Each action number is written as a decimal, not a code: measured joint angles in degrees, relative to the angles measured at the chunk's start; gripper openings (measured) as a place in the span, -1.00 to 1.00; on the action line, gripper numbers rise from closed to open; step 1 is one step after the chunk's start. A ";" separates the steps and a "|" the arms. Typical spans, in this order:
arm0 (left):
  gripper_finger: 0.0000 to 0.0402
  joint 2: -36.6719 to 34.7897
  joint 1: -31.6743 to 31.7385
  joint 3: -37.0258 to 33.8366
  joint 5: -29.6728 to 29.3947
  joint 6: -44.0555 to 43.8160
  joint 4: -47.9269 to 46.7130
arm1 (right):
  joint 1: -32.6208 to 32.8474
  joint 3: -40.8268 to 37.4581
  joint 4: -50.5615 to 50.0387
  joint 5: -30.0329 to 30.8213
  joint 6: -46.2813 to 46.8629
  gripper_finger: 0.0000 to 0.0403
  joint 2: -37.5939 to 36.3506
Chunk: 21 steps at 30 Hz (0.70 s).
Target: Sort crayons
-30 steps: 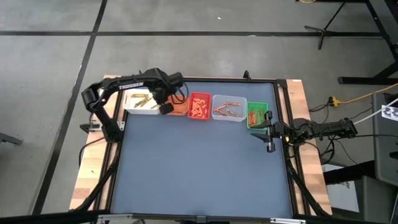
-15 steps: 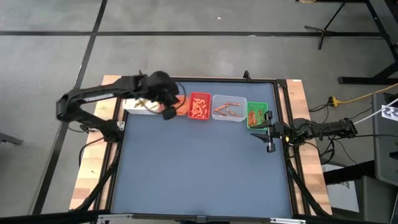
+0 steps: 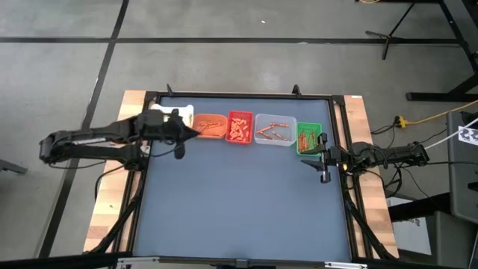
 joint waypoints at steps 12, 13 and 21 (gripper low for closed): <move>-1.00 -23.01 -0.02 -22.59 5.21 -2.11 19.14 | -0.01 0.00 0.00 0.00 0.00 -0.35 0.00; -1.00 -24.43 0.00 -23.93 5.22 -2.56 19.76 | -0.01 0.00 0.00 0.00 0.02 -0.35 0.00; -1.00 -32.21 0.00 -33.90 5.68 -2.73 27.15 | -0.01 0.00 0.00 0.00 0.00 -0.35 0.00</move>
